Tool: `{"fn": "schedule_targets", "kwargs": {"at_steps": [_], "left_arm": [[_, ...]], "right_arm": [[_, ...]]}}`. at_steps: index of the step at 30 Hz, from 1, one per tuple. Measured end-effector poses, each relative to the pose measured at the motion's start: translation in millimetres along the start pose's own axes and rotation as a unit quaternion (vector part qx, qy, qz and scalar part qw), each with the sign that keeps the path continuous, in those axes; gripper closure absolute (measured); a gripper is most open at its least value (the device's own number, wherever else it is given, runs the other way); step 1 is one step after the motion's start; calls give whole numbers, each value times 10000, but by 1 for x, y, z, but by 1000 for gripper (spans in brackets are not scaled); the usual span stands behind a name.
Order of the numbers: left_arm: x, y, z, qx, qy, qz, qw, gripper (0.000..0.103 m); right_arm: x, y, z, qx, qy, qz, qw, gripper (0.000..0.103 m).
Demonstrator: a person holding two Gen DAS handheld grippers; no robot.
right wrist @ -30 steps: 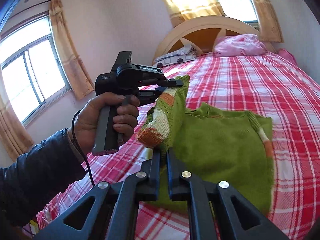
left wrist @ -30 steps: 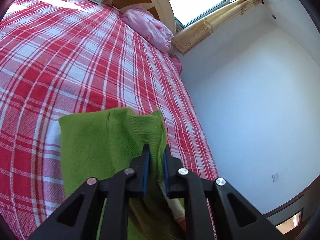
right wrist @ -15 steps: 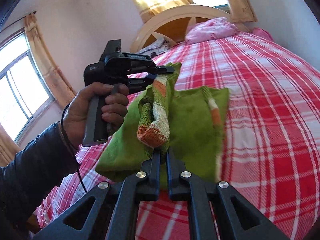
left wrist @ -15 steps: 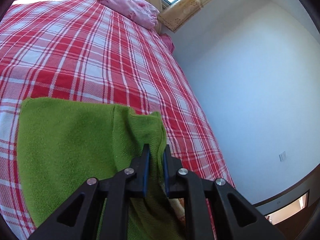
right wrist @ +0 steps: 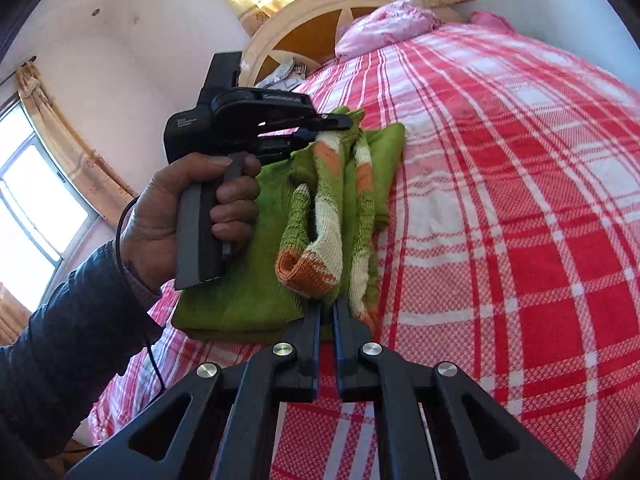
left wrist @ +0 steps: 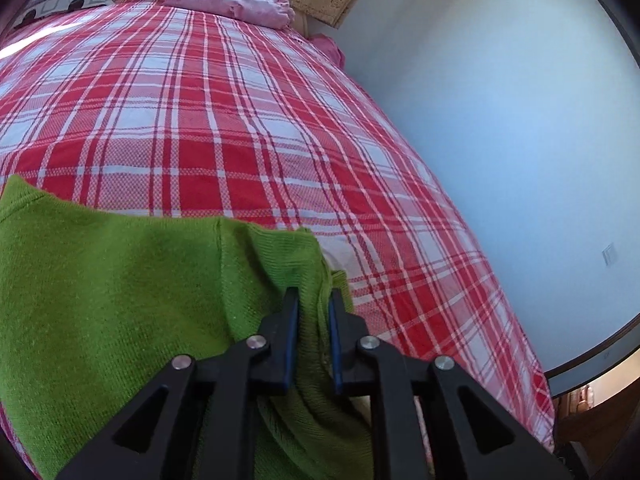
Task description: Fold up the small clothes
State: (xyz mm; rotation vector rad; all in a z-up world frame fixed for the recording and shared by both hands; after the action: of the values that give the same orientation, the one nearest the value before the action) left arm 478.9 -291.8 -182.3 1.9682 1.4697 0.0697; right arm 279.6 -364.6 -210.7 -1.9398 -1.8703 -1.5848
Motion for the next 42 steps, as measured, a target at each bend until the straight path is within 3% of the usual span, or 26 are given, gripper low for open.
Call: {"fn": "schedule_targets", "kwargs": {"at_steps": [4,6,10,11,14,16,18,20,22,23,24,27,29,32,34,35,37,40,42], "left_arm": [[-14,-6,-16,-262,69,302,9992,77],[-17,-9,-35,-436,81,487,9978,71],[1,-23,-81,-978,500,841,9904,47],[10,-29,-94,-1112,646,903,9876,40],[41,-49,-123,-1475,1144,1028,9770,29],[56,-63,-126,-1507,1420,1106,9721,28],[66,-80,-122,-1417,1571,1179,9702,28],[74,-96,-113,-1235,1642,1181,9715,28],[81,-109,-103,-1091,1577,1055,9758,28],[83,-114,-99,-1030,1539,995,9777,27],[85,-116,-96,-970,1495,929,9796,27],[90,-114,-101,-993,1334,748,9832,23],[92,-118,-98,-931,1268,751,9847,14],[97,-122,-93,-793,1109,646,9886,14],[98,-121,-91,-790,1122,629,9885,14],[98,-121,-91,-797,1155,624,9881,13],[97,-125,-91,-802,1210,643,9873,10],[96,-127,-86,-694,1248,715,9872,8],[96,-129,-85,-656,1267,753,9869,8]], "right_arm": [[-5,-7,-6,35,5,136,9999,98],[-9,-7,-15,-54,-332,-1,9994,97],[-5,10,-42,-568,-734,-226,9954,96],[1,18,-46,-690,-737,-326,9944,90],[19,43,-45,-915,-568,-568,9926,37],[31,59,-34,-897,-343,-710,9928,38],[34,69,-14,-656,-425,-758,9941,49],[30,68,14,-202,-504,-713,9960,53],[17,61,29,59,-904,-615,9940,74],[9,52,33,195,-961,-460,9941,90],[3,42,33,249,-885,-226,9955,97],[-3,15,27,418,-757,31,9963,97],[-1,12,24,409,-788,-51,9960,97],[5,25,23,381,-969,-206,9944,95],[14,36,17,122,-1111,-379,9930,84],[21,46,15,-76,-1159,-530,9918,73],[46,66,18,-255,-1022,-885,9905,72],[77,85,47,-47,-638,-1333,9890,71],[72,94,73,270,-691,-1438,9868,71]]}}
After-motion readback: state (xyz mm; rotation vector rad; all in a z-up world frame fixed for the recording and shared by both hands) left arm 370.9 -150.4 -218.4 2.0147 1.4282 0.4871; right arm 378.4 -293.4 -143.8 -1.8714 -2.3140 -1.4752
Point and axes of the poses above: each gripper's, at about its wrist camera, not at the fingertips, and z roughly the way its jaws point, x to its left, y to its top, the point moved 9 cm from there along z, roughly the way its jaws point, and after that the axes turned 11 degrees about y, right-handed, at the moved point
